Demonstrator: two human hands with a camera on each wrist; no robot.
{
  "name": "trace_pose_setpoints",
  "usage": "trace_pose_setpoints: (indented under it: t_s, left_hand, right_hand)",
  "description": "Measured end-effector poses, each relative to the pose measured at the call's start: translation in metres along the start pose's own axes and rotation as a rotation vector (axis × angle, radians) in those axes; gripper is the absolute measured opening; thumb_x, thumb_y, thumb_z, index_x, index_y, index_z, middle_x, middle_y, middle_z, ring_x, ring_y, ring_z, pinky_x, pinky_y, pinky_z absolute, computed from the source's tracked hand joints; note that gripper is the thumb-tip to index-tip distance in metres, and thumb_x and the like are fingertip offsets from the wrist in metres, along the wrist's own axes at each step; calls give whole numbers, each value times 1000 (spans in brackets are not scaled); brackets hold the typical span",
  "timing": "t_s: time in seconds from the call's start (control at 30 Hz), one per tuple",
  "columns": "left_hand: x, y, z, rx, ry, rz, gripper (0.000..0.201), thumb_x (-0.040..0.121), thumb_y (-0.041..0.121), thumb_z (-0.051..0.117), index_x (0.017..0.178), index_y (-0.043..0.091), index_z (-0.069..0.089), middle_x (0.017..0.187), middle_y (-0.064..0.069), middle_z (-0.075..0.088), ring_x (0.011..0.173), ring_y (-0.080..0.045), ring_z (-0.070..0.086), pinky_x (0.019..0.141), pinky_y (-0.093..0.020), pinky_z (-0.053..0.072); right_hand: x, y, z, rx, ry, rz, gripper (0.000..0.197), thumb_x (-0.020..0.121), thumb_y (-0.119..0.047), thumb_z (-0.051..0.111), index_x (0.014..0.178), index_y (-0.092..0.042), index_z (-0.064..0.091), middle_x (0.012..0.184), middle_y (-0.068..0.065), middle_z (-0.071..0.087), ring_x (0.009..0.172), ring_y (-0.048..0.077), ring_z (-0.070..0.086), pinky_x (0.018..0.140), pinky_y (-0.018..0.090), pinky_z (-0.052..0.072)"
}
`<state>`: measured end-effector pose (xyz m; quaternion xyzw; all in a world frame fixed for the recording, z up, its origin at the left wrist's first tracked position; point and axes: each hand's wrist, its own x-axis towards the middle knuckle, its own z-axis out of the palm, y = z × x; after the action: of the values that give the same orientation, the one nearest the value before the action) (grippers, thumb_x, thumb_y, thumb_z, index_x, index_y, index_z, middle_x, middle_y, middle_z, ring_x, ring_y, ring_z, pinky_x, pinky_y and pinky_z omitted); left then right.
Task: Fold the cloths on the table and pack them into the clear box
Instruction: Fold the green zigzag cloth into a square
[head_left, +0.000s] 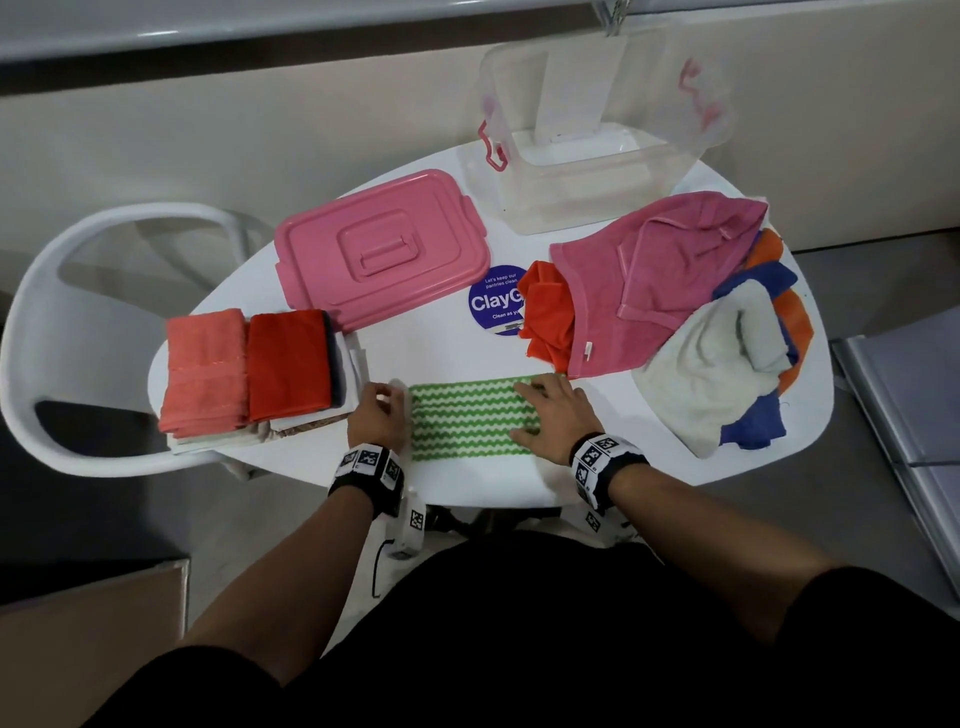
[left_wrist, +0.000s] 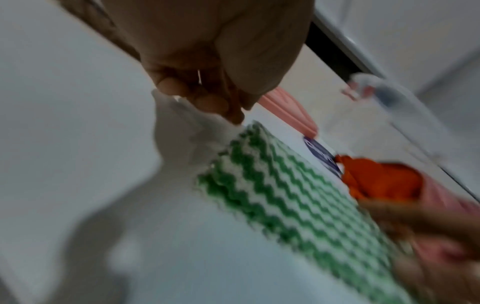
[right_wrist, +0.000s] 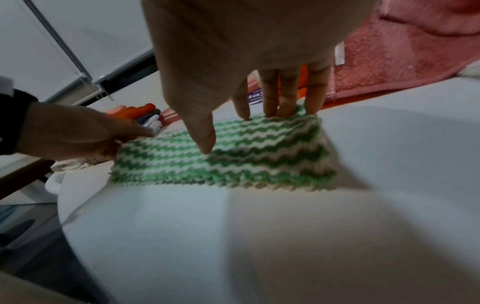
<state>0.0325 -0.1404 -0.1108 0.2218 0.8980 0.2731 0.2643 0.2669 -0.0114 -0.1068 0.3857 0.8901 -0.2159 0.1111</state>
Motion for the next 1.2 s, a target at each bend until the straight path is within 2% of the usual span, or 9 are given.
trace_pose_setpoints:
  t_s: [0.17, 0.23, 0.4, 0.53, 0.67, 0.77, 0.97, 1.1, 1.2]
  left_hand:
    - [-5, 9, 27, 284, -135, 801, 17, 90, 23, 51, 98, 16, 64, 92, -6, 62, 83, -28, 55, 69, -38, 46]
    - [-9, 6, 40, 384, -263, 898, 22, 87, 22, 53, 104, 16, 64, 107, -8, 59, 97, -32, 50, 73, -44, 47]
    - [-20, -12, 43, 523, -277, 747, 38, 89, 32, 48, 122, 17, 57, 137, -9, 49, 121, -34, 43, 80, -47, 48]
    - [-26, -23, 35, 500, -199, 640, 43, 84, 42, 54, 119, 17, 56, 146, -6, 44, 132, -30, 36, 90, -47, 42]
    - [-17, -13, 27, 410, -134, 456, 64, 81, 56, 51, 131, 17, 47, 144, -6, 42, 125, -32, 41, 96, -50, 40]
    - [-8, -3, 21, 421, -110, 355, 65, 85, 55, 57, 138, 21, 41, 138, -8, 43, 123, -33, 41, 96, -50, 40]
    - [0, 13, 15, 487, -272, 157, 48, 76, 49, 72, 109, 18, 56, 120, -7, 44, 115, -28, 44, 90, -42, 47]
    - [1, 7, 11, 245, -406, 77, 25, 79, 24, 72, 86, 16, 49, 86, -2, 54, 87, -26, 55, 60, -26, 41]
    - [-2, -2, -1, 30, -401, -31, 42, 67, 39, 73, 92, 17, 48, 82, -1, 58, 77, -21, 57, 61, -28, 44]
  right_hand:
    - [2, -8, 4, 7, 12, -97, 63, 83, -35, 68, 141, -21, 48, 142, 9, 40, 132, 31, 36, 107, 44, 34]
    - [0, -8, 9, 8, -60, -101, 67, 84, -34, 67, 146, -22, 43, 151, 9, 31, 139, 30, 28, 111, 46, 31]
    - [-5, -3, 13, 72, -61, -53, 73, 84, -33, 65, 150, -22, 37, 160, 9, 20, 147, 30, 16, 113, 47, 31]
    - [-11, 2, 16, 76, -50, 35, 84, 82, -39, 67, 153, -17, 29, 163, 9, 12, 150, 29, 9, 119, 44, 19]
    - [-16, 5, 12, 98, 143, 36, 64, 77, -24, 67, 138, -10, 51, 147, 15, 41, 139, 34, 34, 113, 49, 33]
    - [-14, 7, 7, 53, 131, 28, 47, 82, -17, 64, 128, -15, 59, 126, 12, 52, 118, 32, 48, 95, 46, 44]
    - [-15, 9, 7, 69, 115, 63, 49, 79, -10, 63, 128, -17, 59, 125, 9, 52, 114, 31, 49, 92, 39, 40]
    - [-19, 9, 8, 54, 39, 21, 58, 80, -10, 64, 136, -20, 54, 127, 6, 48, 116, 29, 45, 93, 38, 39]
    - [-18, 9, 4, 69, -29, 36, 61, 80, -10, 66, 138, -24, 52, 132, 3, 46, 120, 25, 44, 98, 38, 38]
